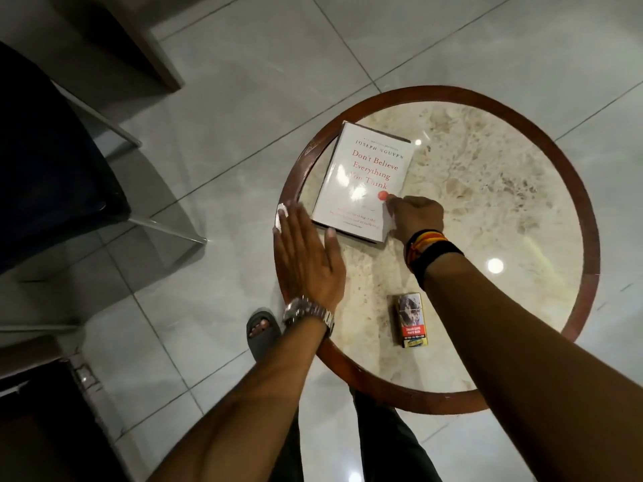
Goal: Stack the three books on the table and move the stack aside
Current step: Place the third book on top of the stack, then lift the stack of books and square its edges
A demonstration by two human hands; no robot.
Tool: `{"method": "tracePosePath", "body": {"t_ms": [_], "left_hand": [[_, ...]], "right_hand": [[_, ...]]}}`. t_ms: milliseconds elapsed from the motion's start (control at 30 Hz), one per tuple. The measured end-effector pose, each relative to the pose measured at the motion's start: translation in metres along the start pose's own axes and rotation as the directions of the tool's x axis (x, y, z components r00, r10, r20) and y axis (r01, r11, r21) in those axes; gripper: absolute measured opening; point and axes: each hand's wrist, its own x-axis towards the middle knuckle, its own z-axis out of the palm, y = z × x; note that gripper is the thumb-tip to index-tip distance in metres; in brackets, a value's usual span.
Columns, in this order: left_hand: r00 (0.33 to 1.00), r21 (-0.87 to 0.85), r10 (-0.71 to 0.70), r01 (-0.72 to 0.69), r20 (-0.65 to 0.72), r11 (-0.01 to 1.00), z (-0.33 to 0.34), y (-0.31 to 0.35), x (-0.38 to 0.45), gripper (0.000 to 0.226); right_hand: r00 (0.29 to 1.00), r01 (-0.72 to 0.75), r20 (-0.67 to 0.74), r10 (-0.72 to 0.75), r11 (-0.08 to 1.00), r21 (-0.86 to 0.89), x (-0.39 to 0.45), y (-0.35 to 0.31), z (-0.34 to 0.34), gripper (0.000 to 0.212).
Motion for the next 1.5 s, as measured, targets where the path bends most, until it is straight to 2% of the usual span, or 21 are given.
{"method": "tracePosePath", "body": {"t_ms": [100, 200, 333, 400, 433, 500, 567, 633, 700, 800, 900, 1000, 1100, 1233, 1367, 1500], "left_hand": [[0.984, -0.095, -0.032, 0.049, 0.173, 0.994, -0.004, 0.034, 0.045, 0.070], [0.966, -0.068, -0.111, 0.130, 0.233, 0.989, 0.000, 0.061, 0.076, 0.069], [0.904, -0.180, -0.342, 0.392, 0.256, 0.902, 0.003, 0.075, 0.102, 0.066], [0.864, -0.241, -0.410, 0.481, 0.292, 0.843, 0.002, 0.071, 0.115, 0.063], [0.846, -0.262, -0.424, 0.511, 0.324, 0.818, 0.000, 0.068, 0.120, 0.061], [0.815, -0.328, -0.402, 0.547, 0.417, 0.770, -0.014, 0.069, 0.120, 0.049], [0.769, -0.345, -0.338, 0.571, 0.542, 0.745, -0.027, 0.075, 0.118, 0.047], [0.782, -0.357, -0.236, 0.502, 0.577, 0.788, -0.036, 0.086, 0.113, 0.048], [0.856, -0.405, -0.088, 0.330, 0.510, 0.853, -0.040, 0.098, 0.102, 0.050], [0.904, -0.524, 0.080, 0.170, 0.420, 0.834, -0.037, 0.105, 0.094, 0.046], [0.936, -0.606, 0.188, 0.034, 0.299, 0.795, -0.030, 0.107, 0.081, 0.047], [0.951, -0.646, 0.212, -0.018, 0.224, 0.763, -0.022, 0.107, 0.069, 0.046], [0.956, -0.640, 0.243, -0.084, 0.165, 0.764, -0.017, 0.103, 0.060, 0.059], [0.943, -0.546, 0.294, -0.167, 0.154, 0.821, -0.008, 0.093, 0.048, 0.071], [0.958, -0.449, 0.272, -0.202, 0.096, 0.871, 0.001, 0.084, 0.042, 0.066], [0.970, -0.451, 0.240, -0.199, 0.036, 0.870, 0.005, 0.083, 0.039, 0.056]], "right_hand": [[0.999, 0.008, 0.033, -0.010, 0.998, 0.059, 0.021, 0.009, 0.009, 0.067], [0.999, -0.008, 0.043, 0.005, 0.998, 0.062, 0.002, -0.013, 0.009, 0.062], [0.998, -0.033, 0.059, 0.031, 0.999, 0.041, -0.001, -0.026, 0.004, 0.029], [0.992, -0.074, 0.106, 0.066, 0.995, 0.070, 0.003, -0.025, -0.001, 0.017], [0.986, -0.099, 0.142, 0.085, 0.991, 0.091, 0.005, -0.025, -0.004, 0.007], [0.971, -0.143, 0.208, 0.118, 0.984, 0.109, 0.010, -0.024, -0.013, 0.004], [0.951, -0.178, 0.280, 0.132, 0.973, 0.146, 0.014, -0.023, -0.022, 0.020], [0.937, -0.159, 0.339, 0.079, 0.964, 0.214, 0.013, -0.022, -0.032, 0.026], [0.937, -0.087, 0.350, -0.023, 0.952, 0.295, 0.012, -0.023, -0.043, 0.033], [0.938, 0.217, 0.205, -0.279, 0.936, 0.278, 0.003, -0.027, -0.067, 0.046], [0.838, 0.512, 0.112, -0.534, 0.841, 0.177, -0.008, -0.027, -0.083, 0.060], [0.742, 0.662, 0.056, -0.668, 0.743, 0.092, -0.013, -0.019, -0.087, 0.051], [0.710, 0.704, 0.008, -0.704, 0.710, 0.032, -0.012, -0.005, -0.086, 0.045], [0.726, 0.687, 0.011, -0.688, 0.724, -0.063, -0.009, 0.017, -0.084, 0.050], [0.734, 0.675, 0.007, -0.679, 0.729, -0.116, -0.011, 0.019, -0.083, 0.043], [0.735, 0.670, -0.003, -0.678, 0.727, -0.152, -0.009, 0.019, -0.084, 0.037]]}}
